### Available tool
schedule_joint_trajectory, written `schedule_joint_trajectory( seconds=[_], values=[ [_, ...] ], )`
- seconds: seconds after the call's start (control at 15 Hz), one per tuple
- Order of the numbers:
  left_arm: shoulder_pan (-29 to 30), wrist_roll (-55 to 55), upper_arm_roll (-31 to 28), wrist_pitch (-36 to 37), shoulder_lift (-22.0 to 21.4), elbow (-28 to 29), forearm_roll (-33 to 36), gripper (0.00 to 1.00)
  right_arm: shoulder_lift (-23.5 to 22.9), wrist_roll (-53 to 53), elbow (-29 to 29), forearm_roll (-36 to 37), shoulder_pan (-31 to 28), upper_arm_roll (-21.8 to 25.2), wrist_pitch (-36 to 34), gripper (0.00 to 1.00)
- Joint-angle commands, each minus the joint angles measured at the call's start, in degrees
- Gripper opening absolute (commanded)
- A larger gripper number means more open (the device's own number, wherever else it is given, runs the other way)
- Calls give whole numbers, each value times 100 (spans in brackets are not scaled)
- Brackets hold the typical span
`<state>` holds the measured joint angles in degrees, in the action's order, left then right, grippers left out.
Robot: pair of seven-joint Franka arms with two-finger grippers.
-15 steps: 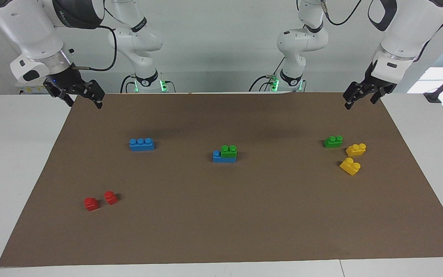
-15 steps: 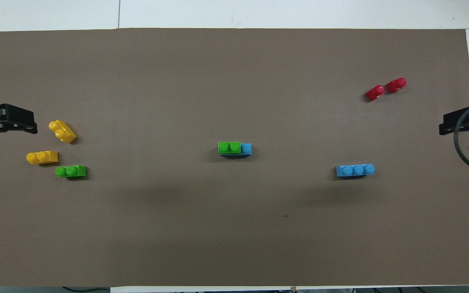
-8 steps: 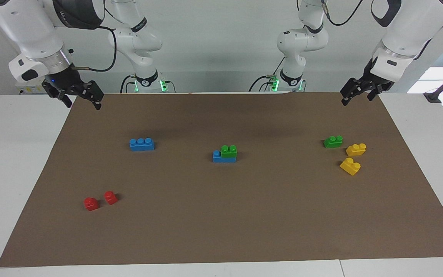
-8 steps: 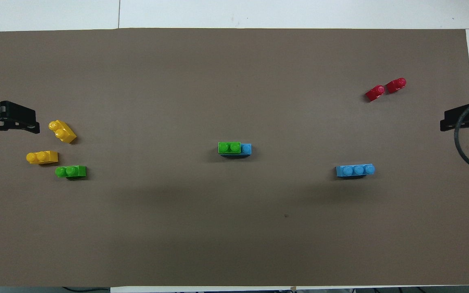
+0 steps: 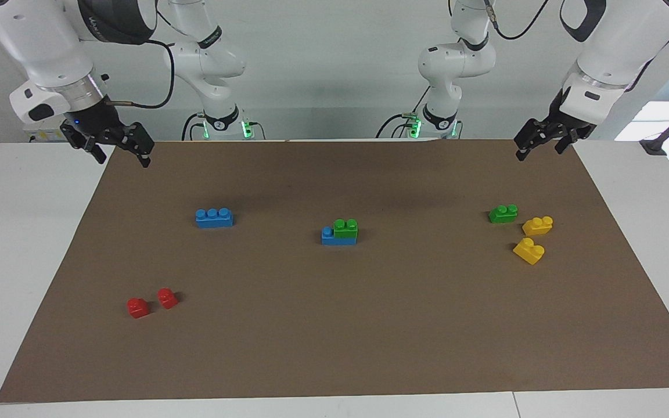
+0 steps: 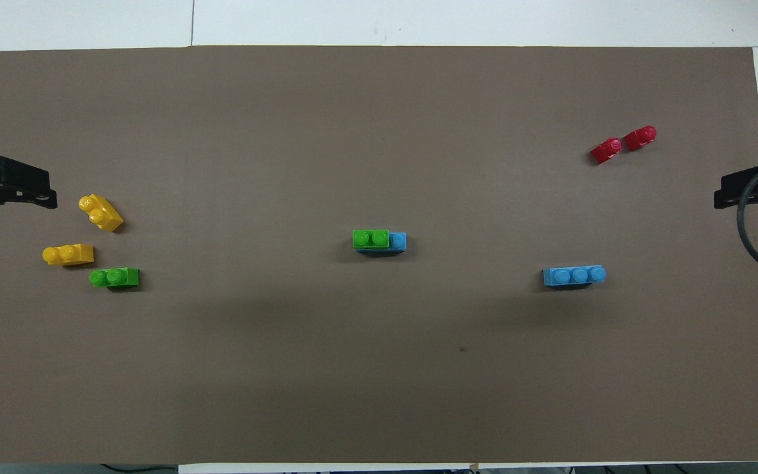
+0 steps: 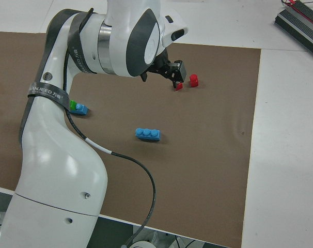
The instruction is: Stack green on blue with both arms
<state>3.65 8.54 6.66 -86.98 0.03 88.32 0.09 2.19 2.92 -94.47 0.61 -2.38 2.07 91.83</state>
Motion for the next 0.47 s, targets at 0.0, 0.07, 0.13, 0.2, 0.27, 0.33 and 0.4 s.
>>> schedule_joint_trajectory(
  seconds=[0.0,0.07,0.13,0.2,0.27,0.33,0.4],
  values=[
    [30,-301,-7,-48,50,-96,-53,100,27,-160,-54,97,-61,-57,89,100],
    [30,-292,-7,-39,41,-87,-53,100,27,-178,-54,97,-61,-57,89,100],
    [21,-292,2,-47,41,-78,-62,100,27,-256,-54,97,-52,-57,89,100],
    [30,-301,2,-39,41,-78,-62,100,27,-300,-54,97,-52,-57,98,100],
    [30,-301,2,-39,41,-78,-53,100,27,-310,-54,97,-52,-57,98,100],
    [30,-301,2,-39,41,-78,-62,100,27,-310,-54,97,-52,-57,98,100],
    [30,-301,2,-39,41,-78,-62,100,27,-310,-54,89,-52,-57,98,100]
  ],
)
